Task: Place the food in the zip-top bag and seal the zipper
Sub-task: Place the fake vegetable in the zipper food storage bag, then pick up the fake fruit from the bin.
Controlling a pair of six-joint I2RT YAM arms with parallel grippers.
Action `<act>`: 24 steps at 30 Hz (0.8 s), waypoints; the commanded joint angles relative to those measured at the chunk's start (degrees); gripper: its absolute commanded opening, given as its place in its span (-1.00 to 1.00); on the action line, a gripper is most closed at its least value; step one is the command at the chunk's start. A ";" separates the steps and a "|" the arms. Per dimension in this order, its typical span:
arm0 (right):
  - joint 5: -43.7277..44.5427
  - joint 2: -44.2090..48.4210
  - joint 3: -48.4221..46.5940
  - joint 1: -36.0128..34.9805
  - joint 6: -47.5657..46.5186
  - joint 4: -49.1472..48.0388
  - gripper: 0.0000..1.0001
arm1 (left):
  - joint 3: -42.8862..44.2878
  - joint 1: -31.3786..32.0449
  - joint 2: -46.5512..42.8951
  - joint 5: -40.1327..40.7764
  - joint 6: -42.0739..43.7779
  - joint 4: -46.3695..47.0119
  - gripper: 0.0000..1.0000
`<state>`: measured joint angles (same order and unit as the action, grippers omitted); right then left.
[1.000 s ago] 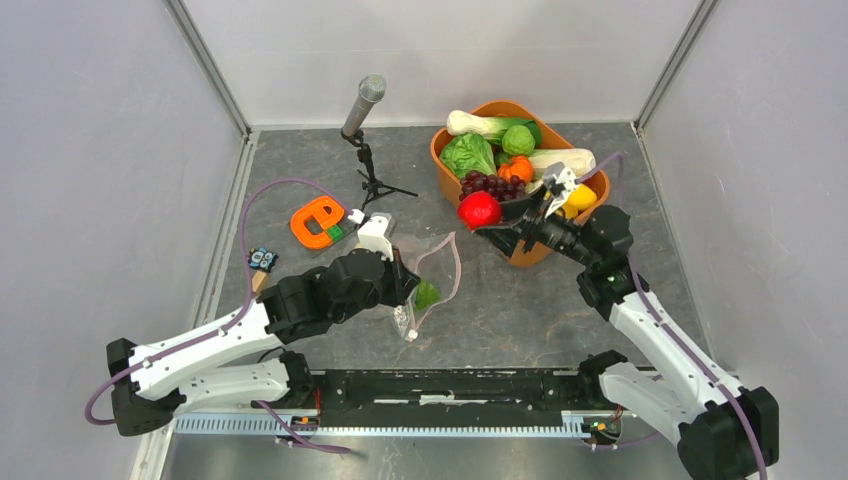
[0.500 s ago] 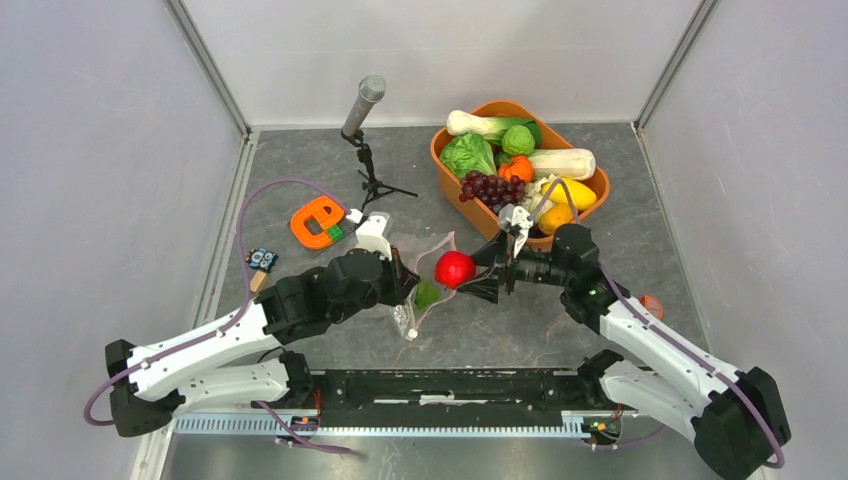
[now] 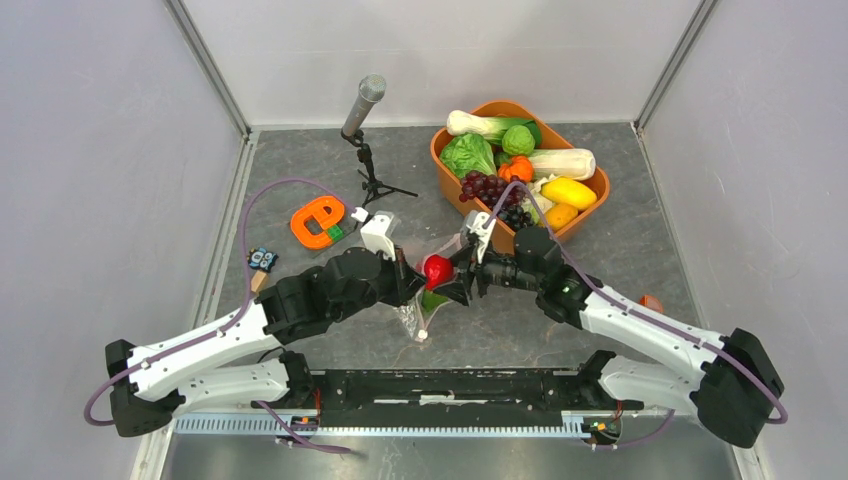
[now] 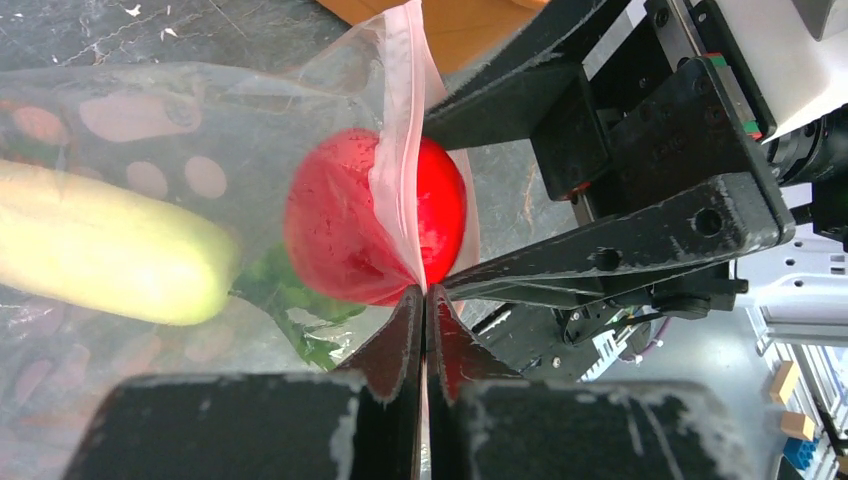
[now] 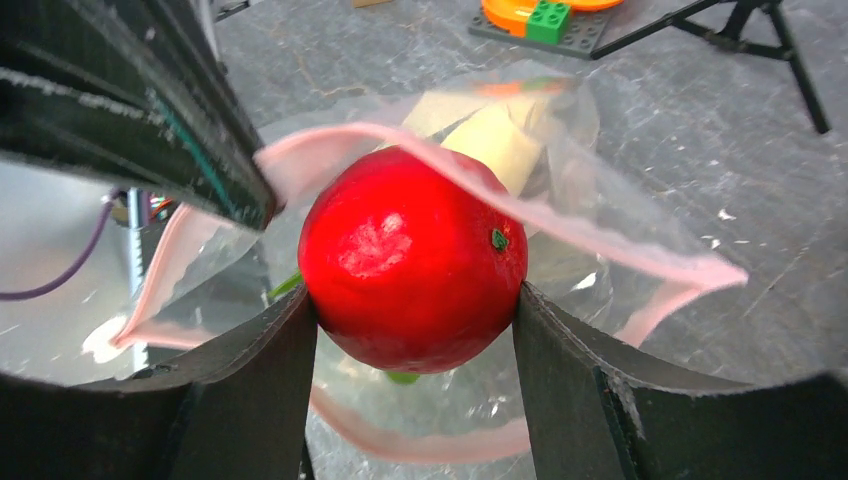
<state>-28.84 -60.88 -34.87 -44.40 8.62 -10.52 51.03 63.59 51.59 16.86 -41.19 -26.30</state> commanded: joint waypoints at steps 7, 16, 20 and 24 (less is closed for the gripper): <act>12.90 1.08 -0.55 -6.12 -4.72 -9.77 0.72 | 1.94 -0.14 -4.63 2.05 1.01 2.60 -0.96; 9.78 6.66 1.94 -6.05 -2.68 -13.42 0.81 | 0.00 -0.14 -10.94 10.58 -1.78 -1.14 -0.96; 11.63 13.61 2.95 -6.09 -3.25 -15.59 0.80 | -1.42 -0.14 -16.20 19.82 -6.10 -5.65 -0.96; 17.99 19.42 3.27 -6.08 -4.31 -14.87 0.80 | -4.13 -0.16 -25.94 26.52 -4.72 -5.57 -0.96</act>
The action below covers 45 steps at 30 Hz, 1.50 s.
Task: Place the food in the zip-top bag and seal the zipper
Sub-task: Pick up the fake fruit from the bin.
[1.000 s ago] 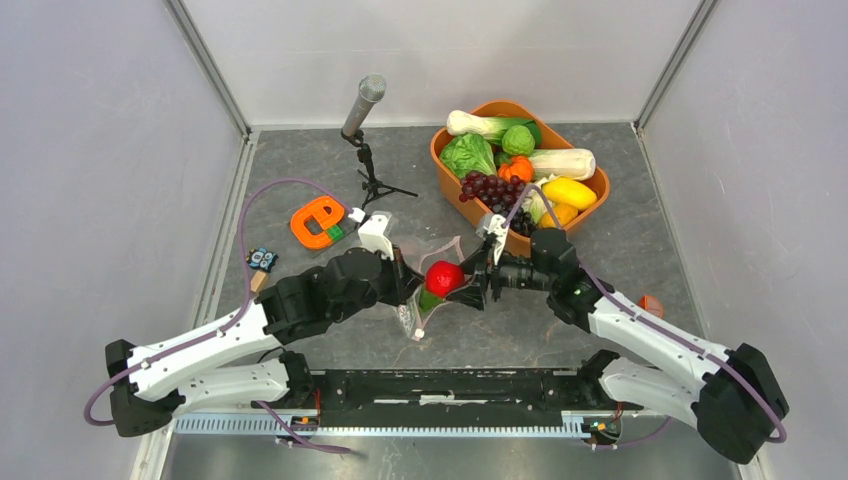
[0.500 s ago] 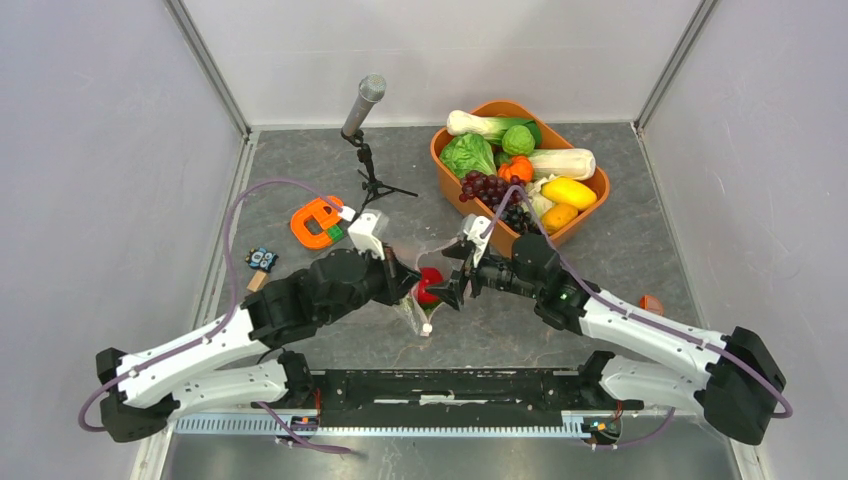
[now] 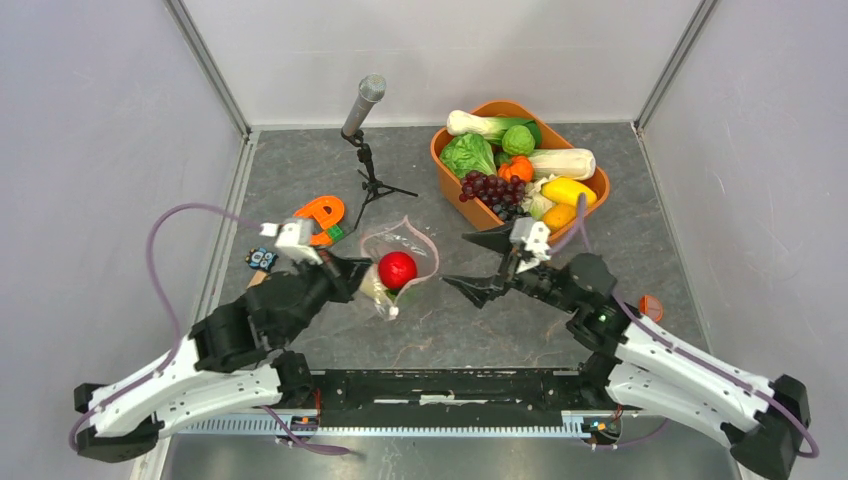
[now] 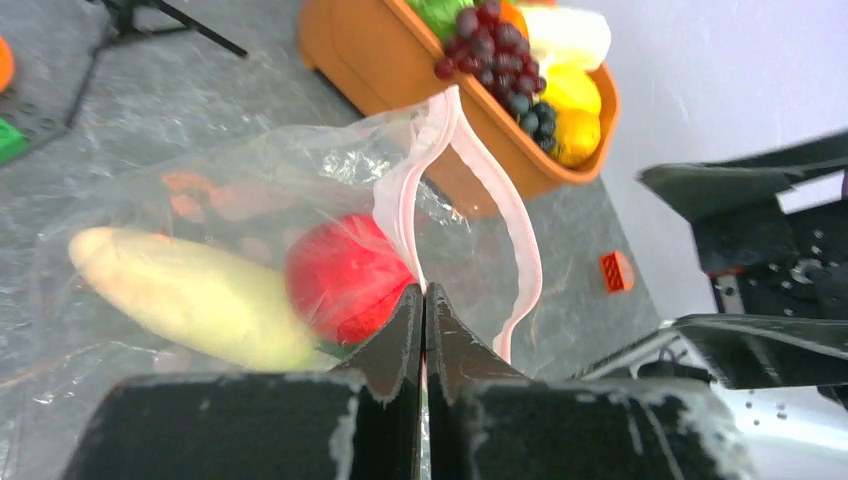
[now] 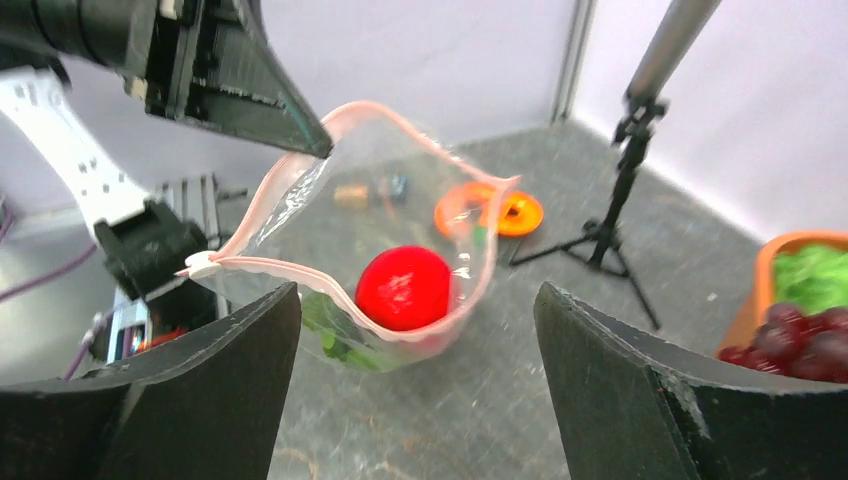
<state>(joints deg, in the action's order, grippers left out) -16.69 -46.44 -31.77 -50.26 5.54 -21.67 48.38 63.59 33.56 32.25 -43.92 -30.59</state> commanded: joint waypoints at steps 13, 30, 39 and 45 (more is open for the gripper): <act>42.05 -1.45 -10.26 0.71 -0.76 15.23 0.85 | 11.55 -0.21 1.57 -4.55 12.68 -7.48 -0.96; 14.41 -23.14 -27.28 25.02 -2.47 33.63 0.87 | 9.87 -0.19 3.01 -4.09 8.72 -11.37 -0.96; 10.50 -28.57 -26.09 29.05 -1.89 31.80 0.84 | 11.52 -0.17 7.35 -8.44 11.04 -10.28 -0.96; 14.58 -29.67 -25.41 29.25 -0.46 34.66 0.68 | 10.30 -0.11 8.65 -10.65 10.48 -7.44 -0.96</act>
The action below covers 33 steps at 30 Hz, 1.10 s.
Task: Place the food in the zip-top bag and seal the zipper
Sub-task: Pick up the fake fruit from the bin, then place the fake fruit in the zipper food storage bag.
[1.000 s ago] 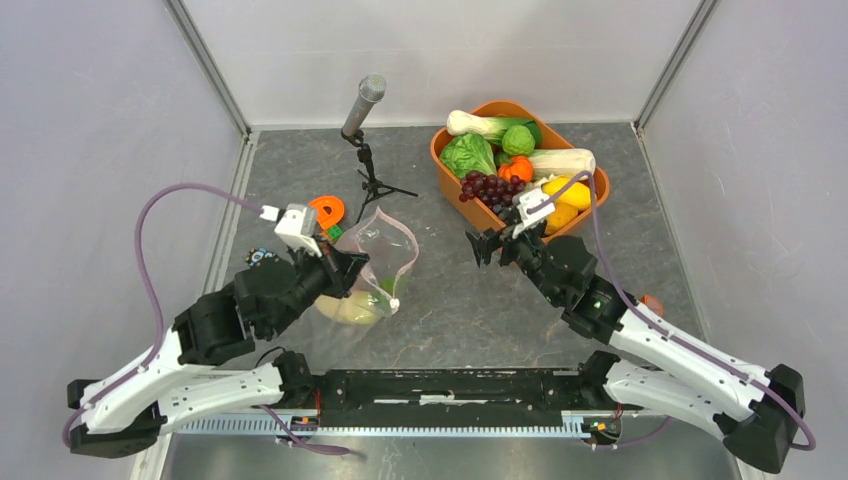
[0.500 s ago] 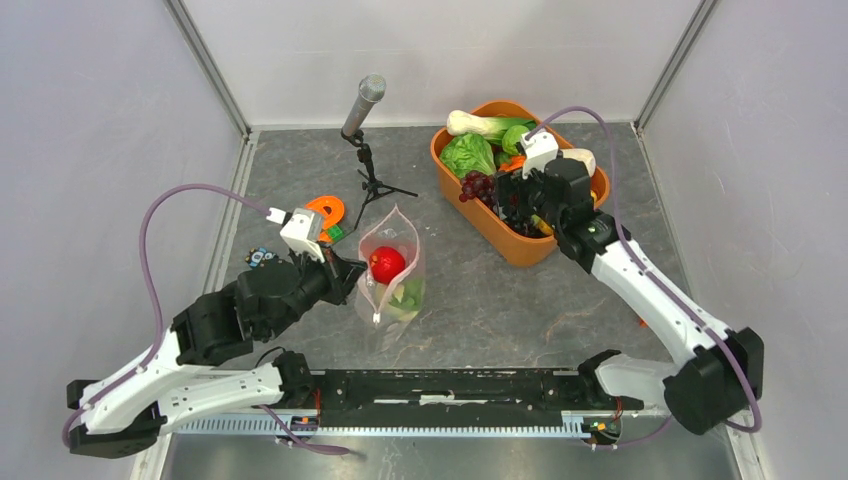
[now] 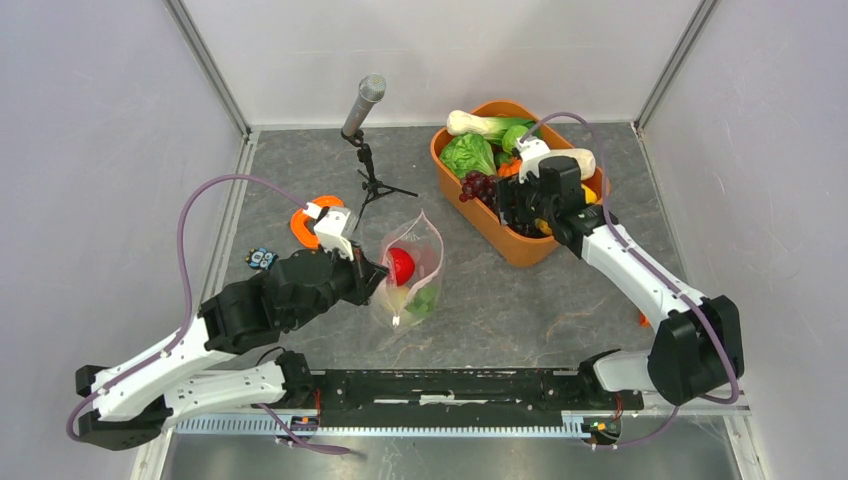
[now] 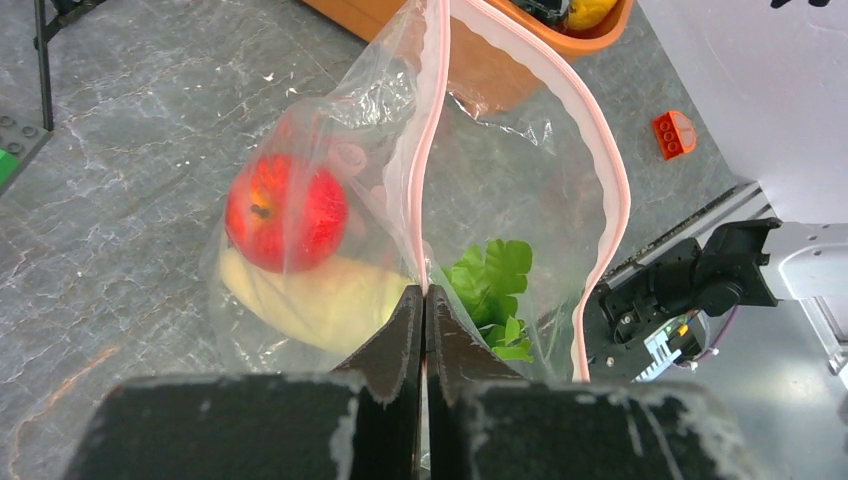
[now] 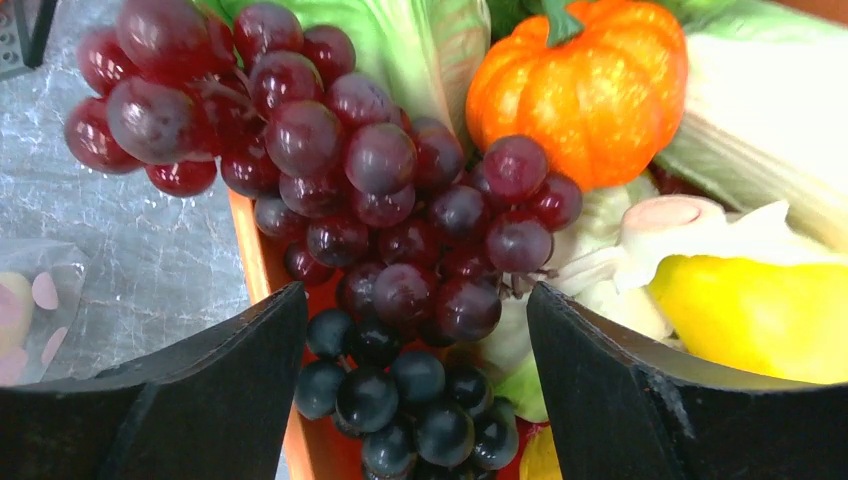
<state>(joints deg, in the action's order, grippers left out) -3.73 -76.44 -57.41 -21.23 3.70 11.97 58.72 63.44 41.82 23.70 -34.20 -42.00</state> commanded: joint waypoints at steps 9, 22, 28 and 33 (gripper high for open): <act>3.37 5.12 5.36 0.39 1.90 0.80 0.21 | -0.01 -0.04 1.13 -1.82 0.97 4.45 -0.95; 1.88 14.88 6.92 0.48 2.51 -10.34 -0.69 | -0.35 -0.02 3.20 -2.97 1.23 4.73 -0.95; 1.28 16.48 6.06 0.51 2.33 -8.85 -0.53 | -0.71 0.01 4.67 -3.47 1.50 5.53 -0.96; 3.35 15.00 5.35 0.49 1.93 -0.61 0.42 | -0.52 0.07 6.24 -4.36 1.81 5.91 -0.96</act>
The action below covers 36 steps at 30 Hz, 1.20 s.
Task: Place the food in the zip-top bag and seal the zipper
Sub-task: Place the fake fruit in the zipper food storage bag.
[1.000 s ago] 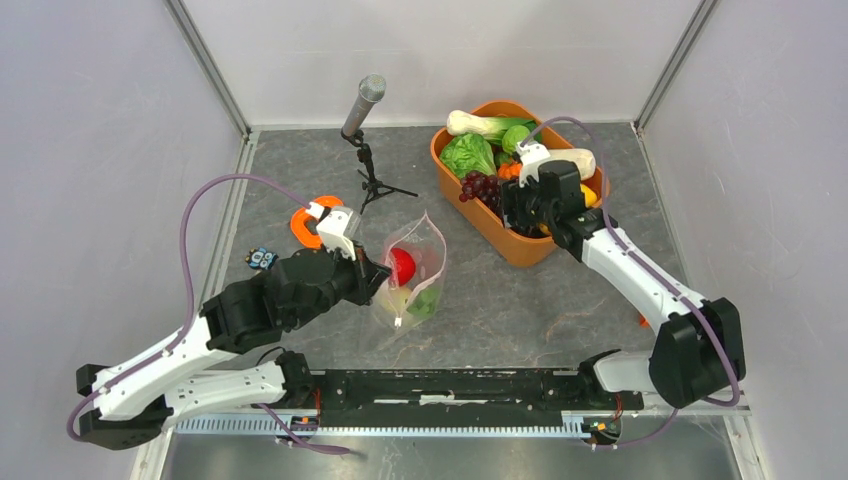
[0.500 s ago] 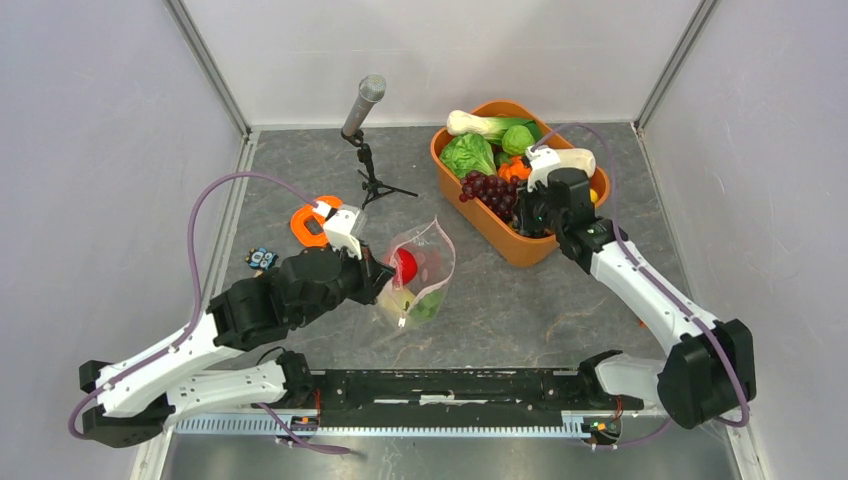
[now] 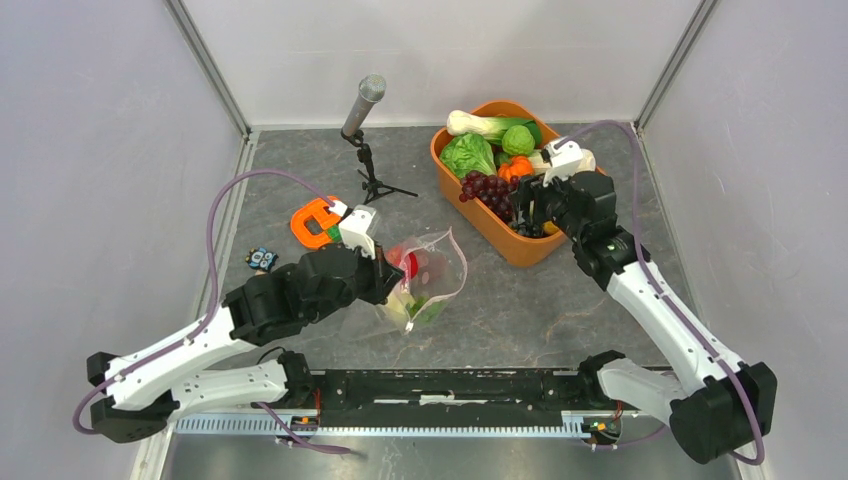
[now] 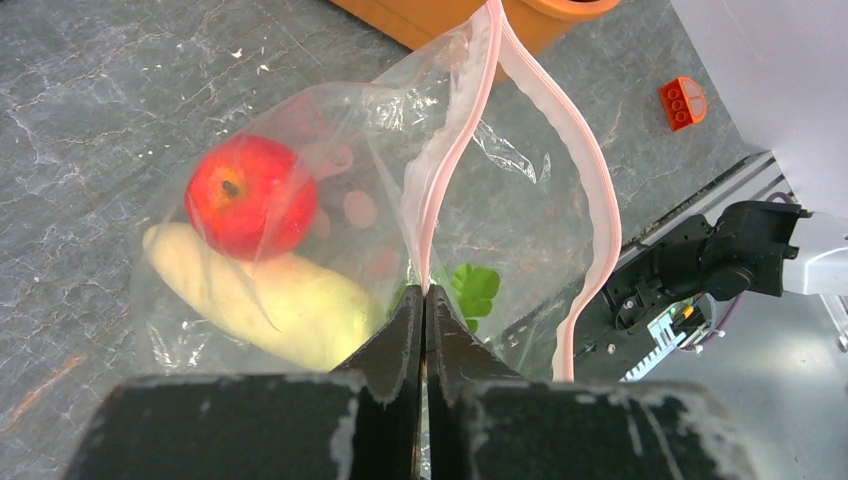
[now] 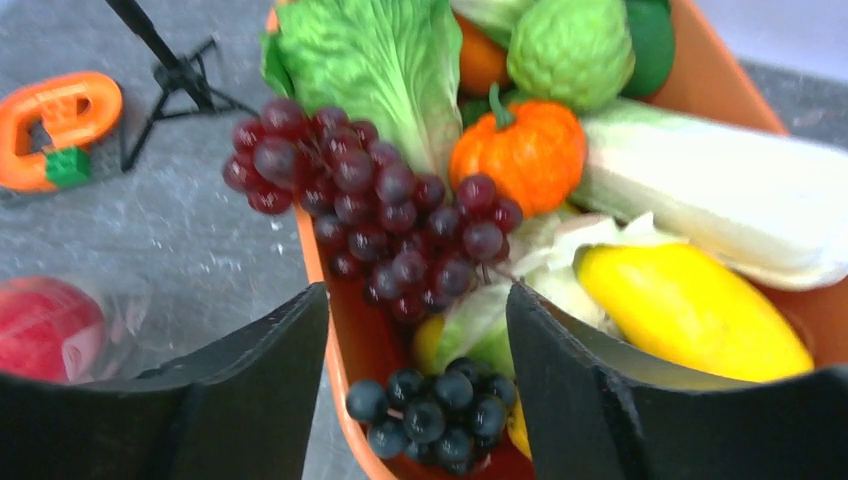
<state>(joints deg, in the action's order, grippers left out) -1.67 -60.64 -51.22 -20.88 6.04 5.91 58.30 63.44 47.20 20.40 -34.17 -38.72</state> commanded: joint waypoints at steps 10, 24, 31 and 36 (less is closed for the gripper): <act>4.49 -3.17 3.18 0.14 -0.14 9.23 0.69 | -0.39 -0.05 2.28 -2.03 1.87 3.61 -0.96; 3.82 -4.92 4.12 0.23 1.16 5.94 -0.33 | -0.78 -0.02 1.75 -1.42 1.64 3.57 -0.96; 3.00 4.00 4.12 0.22 1.31 -0.92 -0.64 | -0.63 -0.07 2.23 -1.24 1.75 3.72 -0.96; 3.47 7.95 3.95 0.23 2.17 -2.85 -0.82 | -0.65 -0.01 2.79 -1.63 1.90 4.03 -0.96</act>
<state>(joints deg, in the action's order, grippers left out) 1.96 -55.44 -46.37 -20.58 7.29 8.43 57.67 63.44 49.60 18.94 -34.15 -37.10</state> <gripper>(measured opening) 0.164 0.037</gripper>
